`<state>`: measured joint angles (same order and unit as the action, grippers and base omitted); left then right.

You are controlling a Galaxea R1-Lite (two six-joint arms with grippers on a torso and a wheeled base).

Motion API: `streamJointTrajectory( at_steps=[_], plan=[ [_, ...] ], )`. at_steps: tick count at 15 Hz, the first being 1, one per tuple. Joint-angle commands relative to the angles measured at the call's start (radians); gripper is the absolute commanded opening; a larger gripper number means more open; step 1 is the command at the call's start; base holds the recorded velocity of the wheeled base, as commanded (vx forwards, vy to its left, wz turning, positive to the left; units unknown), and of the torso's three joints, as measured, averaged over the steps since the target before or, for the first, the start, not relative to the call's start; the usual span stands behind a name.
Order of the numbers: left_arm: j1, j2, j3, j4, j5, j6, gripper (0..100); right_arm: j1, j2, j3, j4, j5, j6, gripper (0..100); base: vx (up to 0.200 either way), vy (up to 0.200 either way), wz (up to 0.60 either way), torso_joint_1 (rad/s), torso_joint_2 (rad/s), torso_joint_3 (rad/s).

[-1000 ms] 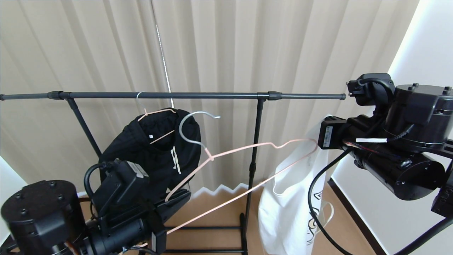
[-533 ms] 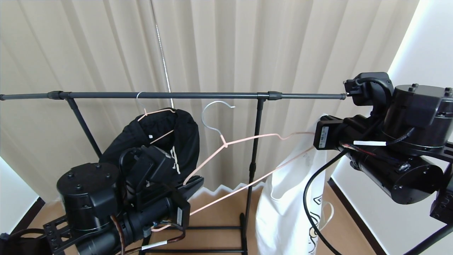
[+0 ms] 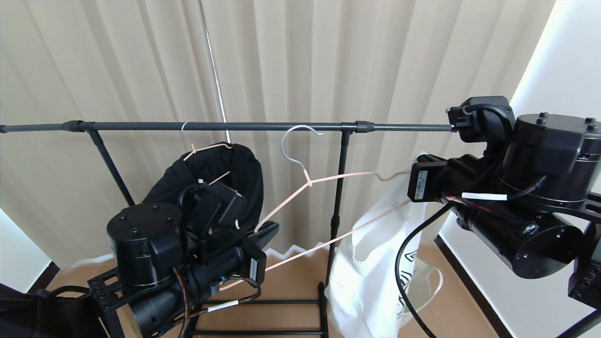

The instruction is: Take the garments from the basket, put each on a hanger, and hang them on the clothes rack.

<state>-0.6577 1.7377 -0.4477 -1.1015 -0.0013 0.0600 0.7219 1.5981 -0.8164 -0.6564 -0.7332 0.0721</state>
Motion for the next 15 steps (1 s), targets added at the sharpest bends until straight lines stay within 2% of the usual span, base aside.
streamJointTrajectory(
  at_steps=[1, 4, 7, 15],
  plan=[
    [-0.002, 0.008, -0.006, 0.0, 0.017, 0.0, 0, 0.024, 0.006, -0.004, 0.0, -0.006, 0.002, 0, 0.0, 0.0, 0.0, 0.0, 0.0, 0.0],
    [-0.007, 0.006, -0.017, -0.001, 0.162, 0.001, 0, 0.024, 0.017, -0.037, 0.0, -0.071, 0.005, 0, 0.0, 0.0, 0.0, 0.0, 0.0, 0.0],
    [-0.011, -0.001, -0.013, -0.001, 0.245, 0.001, 0, -0.016, 0.059, -0.076, -0.002, -0.158, 0.005, 0, 0.0, 0.0, 0.0, 0.0, 0.0, 0.0],
    [-0.083, 0.056, -0.129, 0.006, 0.334, 0.007, 0, -0.01, 0.103, -0.093, -0.055, -0.207, 0.002, 0, 0.0, 0.0, 0.0, 0.0, 0.0, 0.0]
  ],
)
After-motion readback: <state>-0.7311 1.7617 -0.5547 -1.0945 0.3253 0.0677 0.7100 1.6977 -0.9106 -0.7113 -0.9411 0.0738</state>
